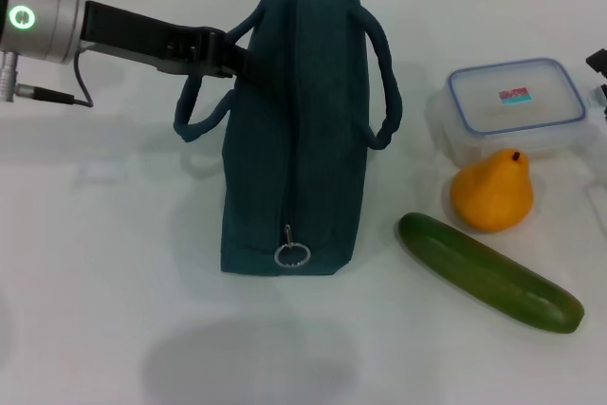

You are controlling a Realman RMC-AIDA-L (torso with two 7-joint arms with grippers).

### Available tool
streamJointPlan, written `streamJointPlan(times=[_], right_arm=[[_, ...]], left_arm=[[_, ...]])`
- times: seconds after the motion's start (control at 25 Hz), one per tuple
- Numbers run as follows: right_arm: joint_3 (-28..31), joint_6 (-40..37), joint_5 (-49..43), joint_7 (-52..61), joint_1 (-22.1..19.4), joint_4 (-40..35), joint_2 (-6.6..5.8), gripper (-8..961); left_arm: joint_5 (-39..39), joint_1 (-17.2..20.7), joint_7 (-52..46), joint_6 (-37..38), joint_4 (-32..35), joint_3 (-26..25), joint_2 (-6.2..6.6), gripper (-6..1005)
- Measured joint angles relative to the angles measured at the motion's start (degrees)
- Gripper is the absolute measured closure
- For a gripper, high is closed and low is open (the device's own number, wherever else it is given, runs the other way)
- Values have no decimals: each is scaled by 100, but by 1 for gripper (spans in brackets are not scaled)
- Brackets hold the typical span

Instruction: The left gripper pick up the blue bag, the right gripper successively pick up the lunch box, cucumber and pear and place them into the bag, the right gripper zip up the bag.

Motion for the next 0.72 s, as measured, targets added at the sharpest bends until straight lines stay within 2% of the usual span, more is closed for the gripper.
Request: streamJointPlan(times=[0.72], right_arm=[[-68, 358, -8, 25, 256, 31, 0, 399]], left_arm=[[-133, 91, 246, 18, -8, 14, -5, 939]])
